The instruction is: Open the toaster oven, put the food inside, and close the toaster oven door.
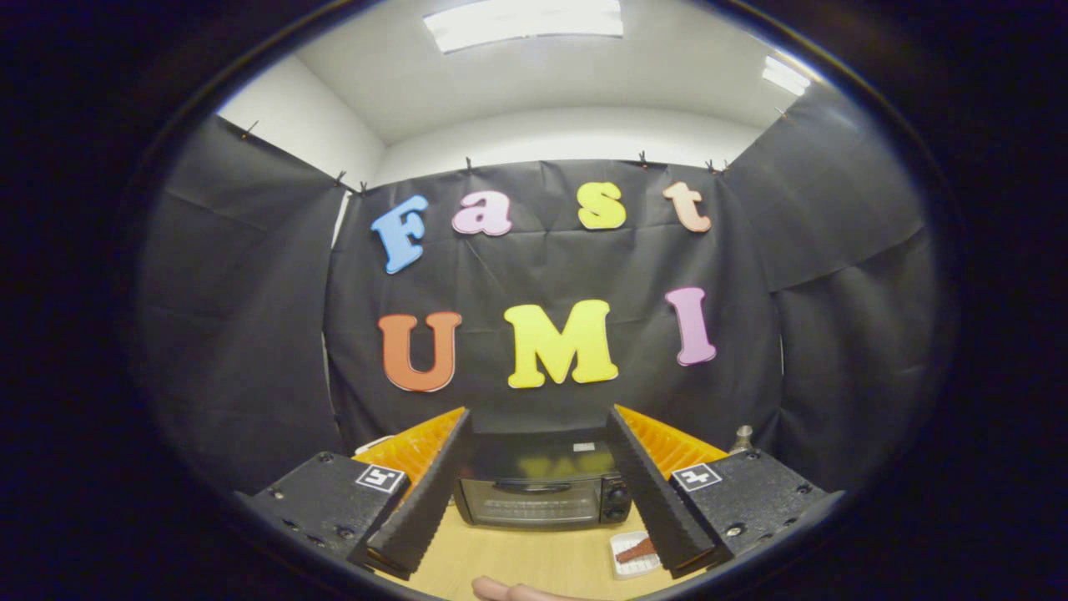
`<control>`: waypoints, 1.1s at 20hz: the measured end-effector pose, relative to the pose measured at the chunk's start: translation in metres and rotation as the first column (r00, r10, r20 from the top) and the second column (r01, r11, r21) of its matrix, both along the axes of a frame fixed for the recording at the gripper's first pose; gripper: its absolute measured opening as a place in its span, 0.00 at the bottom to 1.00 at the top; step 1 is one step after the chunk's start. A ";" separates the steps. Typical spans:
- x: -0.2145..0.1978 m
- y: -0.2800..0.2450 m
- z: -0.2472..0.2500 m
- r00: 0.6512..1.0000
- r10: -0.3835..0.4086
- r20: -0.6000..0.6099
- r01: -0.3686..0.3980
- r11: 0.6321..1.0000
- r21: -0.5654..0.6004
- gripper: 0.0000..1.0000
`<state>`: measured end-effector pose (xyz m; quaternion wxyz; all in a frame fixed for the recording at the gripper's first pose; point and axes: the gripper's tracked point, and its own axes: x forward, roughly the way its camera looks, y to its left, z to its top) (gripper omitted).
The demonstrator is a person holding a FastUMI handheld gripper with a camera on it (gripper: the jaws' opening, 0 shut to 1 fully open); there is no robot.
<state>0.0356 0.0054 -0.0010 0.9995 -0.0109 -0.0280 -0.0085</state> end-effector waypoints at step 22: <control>0.260 -0.007 -0.238 0.879 -0.093 -0.467 0.064 0.995 -0.077 1.00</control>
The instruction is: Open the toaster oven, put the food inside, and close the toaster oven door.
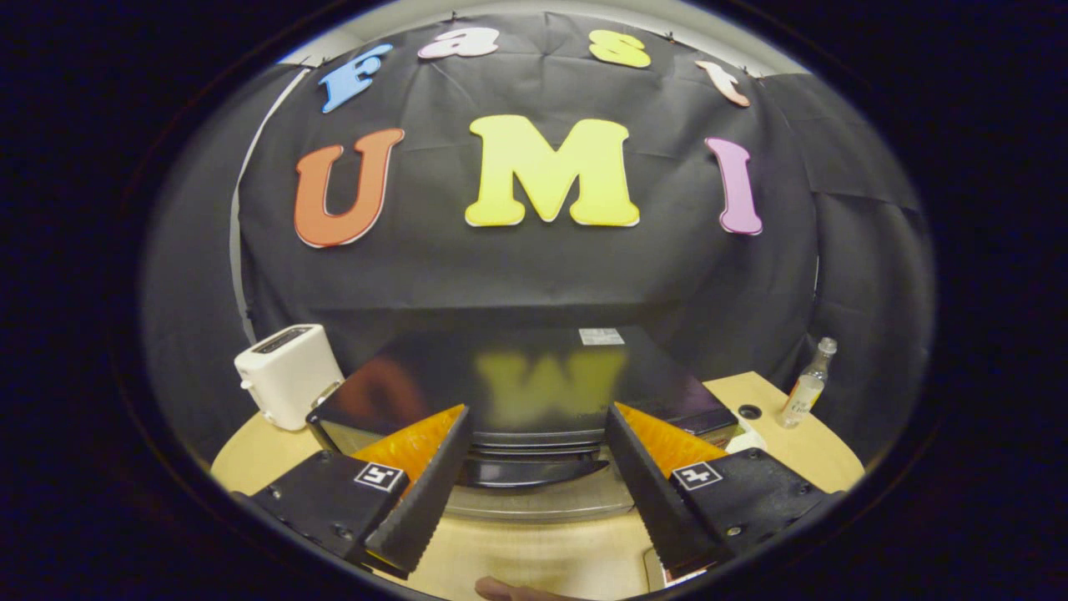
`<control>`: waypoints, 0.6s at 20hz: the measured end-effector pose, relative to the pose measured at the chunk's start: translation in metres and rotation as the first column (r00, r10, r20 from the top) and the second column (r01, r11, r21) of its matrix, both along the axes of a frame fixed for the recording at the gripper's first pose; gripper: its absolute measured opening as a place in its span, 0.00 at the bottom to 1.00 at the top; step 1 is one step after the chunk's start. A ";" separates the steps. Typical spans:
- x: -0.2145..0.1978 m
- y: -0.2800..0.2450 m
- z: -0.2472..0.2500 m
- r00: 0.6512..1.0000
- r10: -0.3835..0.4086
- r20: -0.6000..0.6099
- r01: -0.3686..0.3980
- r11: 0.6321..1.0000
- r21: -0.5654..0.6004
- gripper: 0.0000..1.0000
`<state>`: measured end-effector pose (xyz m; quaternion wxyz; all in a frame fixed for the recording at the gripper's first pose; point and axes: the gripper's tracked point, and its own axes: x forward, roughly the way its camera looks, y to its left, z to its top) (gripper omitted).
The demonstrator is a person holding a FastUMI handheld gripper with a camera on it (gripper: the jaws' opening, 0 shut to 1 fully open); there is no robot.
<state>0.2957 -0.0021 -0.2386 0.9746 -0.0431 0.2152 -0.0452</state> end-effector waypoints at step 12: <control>-0.007 0.010 -0.001 0.997 0.038 0.068 -0.039 0.999 0.014 1.00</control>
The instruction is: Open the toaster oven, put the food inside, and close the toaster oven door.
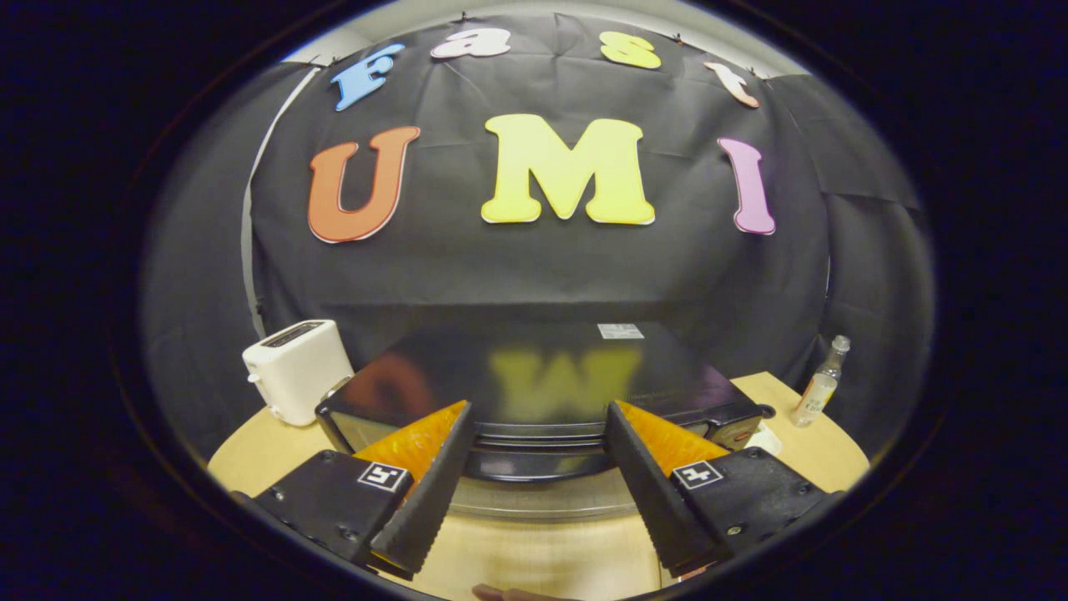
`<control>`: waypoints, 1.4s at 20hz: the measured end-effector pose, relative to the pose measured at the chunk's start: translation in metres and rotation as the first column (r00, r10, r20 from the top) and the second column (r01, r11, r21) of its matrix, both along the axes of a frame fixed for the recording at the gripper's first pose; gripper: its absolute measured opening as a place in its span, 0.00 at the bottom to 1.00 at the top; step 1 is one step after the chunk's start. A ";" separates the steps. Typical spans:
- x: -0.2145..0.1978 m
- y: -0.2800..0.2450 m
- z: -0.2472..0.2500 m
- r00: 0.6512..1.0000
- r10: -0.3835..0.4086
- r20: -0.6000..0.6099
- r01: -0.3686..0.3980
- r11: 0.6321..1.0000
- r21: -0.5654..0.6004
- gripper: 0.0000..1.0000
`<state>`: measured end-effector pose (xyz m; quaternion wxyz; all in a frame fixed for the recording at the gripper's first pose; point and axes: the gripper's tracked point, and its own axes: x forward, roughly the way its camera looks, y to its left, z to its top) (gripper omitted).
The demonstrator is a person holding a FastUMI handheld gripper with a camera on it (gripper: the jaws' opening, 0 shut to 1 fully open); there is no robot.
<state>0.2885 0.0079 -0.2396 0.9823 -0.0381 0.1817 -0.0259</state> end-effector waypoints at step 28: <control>-0.135 -0.013 -0.140 0.912 0.034 -0.409 -0.010 0.998 0.061 1.00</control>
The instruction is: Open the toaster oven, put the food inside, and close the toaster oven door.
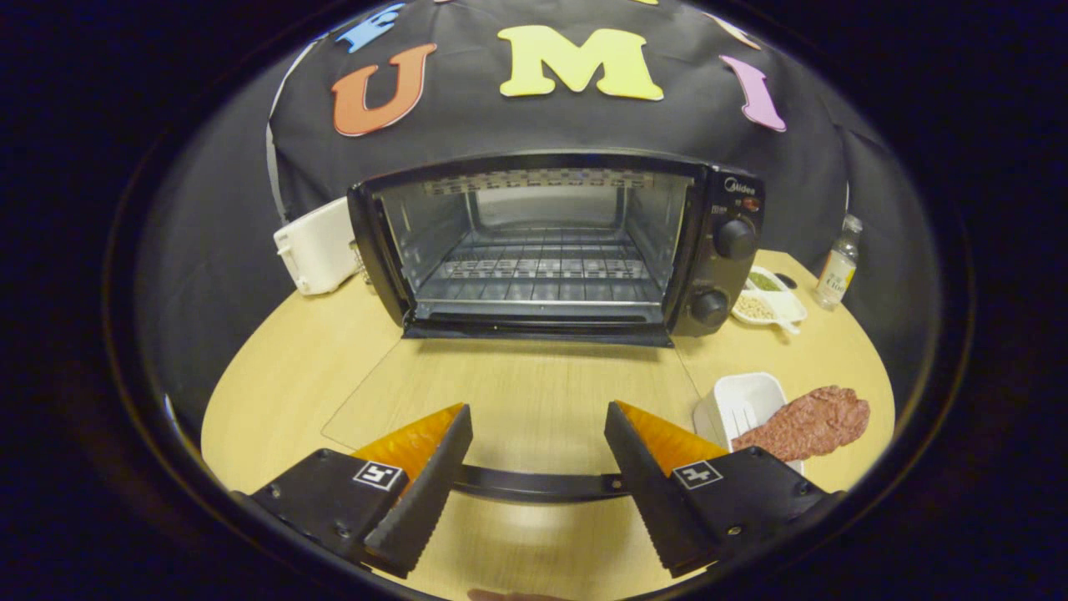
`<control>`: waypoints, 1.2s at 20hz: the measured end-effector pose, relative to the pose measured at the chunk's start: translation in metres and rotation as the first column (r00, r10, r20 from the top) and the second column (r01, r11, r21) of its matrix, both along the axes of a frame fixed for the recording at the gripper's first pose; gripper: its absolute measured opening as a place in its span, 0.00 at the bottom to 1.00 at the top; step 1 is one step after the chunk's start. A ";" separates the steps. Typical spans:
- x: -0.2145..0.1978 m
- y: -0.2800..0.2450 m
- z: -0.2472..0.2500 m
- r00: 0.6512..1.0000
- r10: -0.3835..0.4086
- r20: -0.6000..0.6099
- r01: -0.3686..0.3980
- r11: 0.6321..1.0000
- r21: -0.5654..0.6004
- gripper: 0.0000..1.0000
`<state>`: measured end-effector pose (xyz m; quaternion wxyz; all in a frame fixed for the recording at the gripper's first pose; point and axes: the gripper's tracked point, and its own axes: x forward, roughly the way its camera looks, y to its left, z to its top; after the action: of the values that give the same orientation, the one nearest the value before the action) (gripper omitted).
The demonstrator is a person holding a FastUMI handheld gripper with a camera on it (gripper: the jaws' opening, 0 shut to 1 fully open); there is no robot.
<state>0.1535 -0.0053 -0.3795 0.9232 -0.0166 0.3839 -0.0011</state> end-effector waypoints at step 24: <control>-0.022 -0.048 0.079 0.994 0.048 0.102 -0.050 0.999 0.015 1.00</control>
<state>0.1313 -0.0531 -0.3010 0.9415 -0.0178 0.3357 0.0242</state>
